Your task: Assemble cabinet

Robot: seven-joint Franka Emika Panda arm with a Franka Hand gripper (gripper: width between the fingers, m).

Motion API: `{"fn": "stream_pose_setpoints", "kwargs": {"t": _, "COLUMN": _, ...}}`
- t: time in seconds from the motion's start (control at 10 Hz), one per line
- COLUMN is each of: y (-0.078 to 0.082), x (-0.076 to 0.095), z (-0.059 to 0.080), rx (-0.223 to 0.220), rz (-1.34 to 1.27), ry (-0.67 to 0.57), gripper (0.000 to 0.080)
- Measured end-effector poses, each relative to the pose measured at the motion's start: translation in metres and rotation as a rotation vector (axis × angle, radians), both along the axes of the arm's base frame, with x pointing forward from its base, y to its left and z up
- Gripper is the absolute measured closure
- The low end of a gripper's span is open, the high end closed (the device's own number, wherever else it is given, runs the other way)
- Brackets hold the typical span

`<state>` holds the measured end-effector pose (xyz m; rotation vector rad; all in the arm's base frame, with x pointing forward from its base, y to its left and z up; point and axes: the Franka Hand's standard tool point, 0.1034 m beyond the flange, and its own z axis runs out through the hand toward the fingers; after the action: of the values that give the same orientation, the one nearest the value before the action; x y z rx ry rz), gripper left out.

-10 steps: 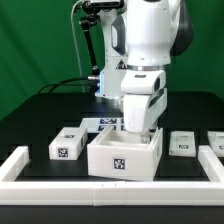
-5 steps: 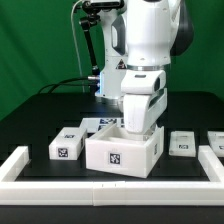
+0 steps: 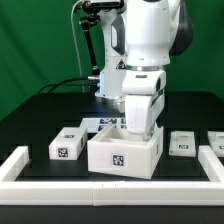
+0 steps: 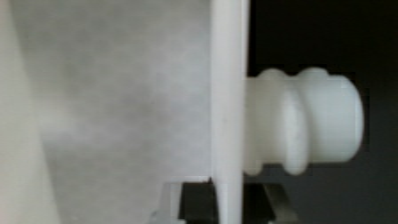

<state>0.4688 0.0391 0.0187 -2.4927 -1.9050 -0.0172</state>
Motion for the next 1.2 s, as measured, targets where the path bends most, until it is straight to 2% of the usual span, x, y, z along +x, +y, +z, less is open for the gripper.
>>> {"fn": "stream_pose_setpoints", "kwargs": {"t": 0.3, "y": 0.004, "x": 0.032, "z": 0.000, "rx": -0.007, "rz": 0.119, "ry": 0.003, "gripper": 0.0764}}
{"fn": "stream_pose_setpoints", "kwargs": {"t": 0.9, "y": 0.007, "x": 0.037, "z": 0.000, "rx": -0.008, "rz": 0.137, "ry": -0.005, "gripper": 0.0764}}
{"fn": "stream_pose_setpoints", "kwargs": {"t": 1.2, "y": 0.033, "x": 0.058, "z": 0.001, "rx": -0.003, "rz": 0.177, "ry": -0.004, "gripper": 0.0764}}
